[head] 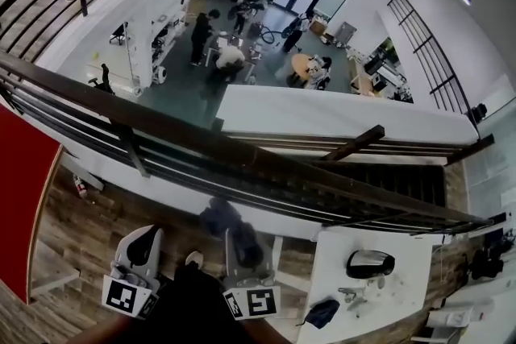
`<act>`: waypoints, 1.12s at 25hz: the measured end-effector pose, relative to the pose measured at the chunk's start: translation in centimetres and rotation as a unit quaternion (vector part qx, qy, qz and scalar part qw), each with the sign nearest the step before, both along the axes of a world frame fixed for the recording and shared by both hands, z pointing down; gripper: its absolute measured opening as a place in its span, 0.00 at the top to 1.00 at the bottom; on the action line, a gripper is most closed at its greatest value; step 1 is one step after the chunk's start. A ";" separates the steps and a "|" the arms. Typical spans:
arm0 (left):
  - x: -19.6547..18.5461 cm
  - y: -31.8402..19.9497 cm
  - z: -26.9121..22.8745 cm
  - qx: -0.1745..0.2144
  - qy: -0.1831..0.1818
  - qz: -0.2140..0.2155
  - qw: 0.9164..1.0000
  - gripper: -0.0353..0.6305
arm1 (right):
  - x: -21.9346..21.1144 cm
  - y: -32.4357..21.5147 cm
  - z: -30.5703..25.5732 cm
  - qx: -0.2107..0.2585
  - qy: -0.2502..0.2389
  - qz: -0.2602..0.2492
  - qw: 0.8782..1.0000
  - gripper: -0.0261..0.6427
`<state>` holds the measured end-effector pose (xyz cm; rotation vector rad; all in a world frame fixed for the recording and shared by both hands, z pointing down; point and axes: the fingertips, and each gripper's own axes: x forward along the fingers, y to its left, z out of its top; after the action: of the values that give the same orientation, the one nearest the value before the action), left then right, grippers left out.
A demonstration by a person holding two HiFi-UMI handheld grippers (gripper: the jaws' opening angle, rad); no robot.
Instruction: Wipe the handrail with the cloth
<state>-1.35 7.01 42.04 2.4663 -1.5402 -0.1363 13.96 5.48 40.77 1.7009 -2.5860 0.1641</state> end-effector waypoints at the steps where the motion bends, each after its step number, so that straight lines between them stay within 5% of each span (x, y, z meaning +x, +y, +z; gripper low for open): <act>1: 0.0 -0.3 0.1 -0.001 0.002 -0.008 1.000 0.95 | 0.0 -0.6 0.1 -0.001 -0.005 -0.003 1.000 0.83; 11: -1.9 -3.2 0.4 0.006 -0.013 -0.015 1.000 0.95 | -3.9 -6.0 -2.2 0.021 -0.025 -0.032 0.999 0.83; 28: -9.3 -8.9 -0.7 0.032 -0.015 0.011 0.999 0.95 | -17.3 -15.7 -1.9 0.037 -0.039 -0.077 0.996 0.83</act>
<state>-10.67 -1.90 41.34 2.5447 -1.5431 -0.1473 -3.38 -10.26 38.87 1.5390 -2.7998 0.1316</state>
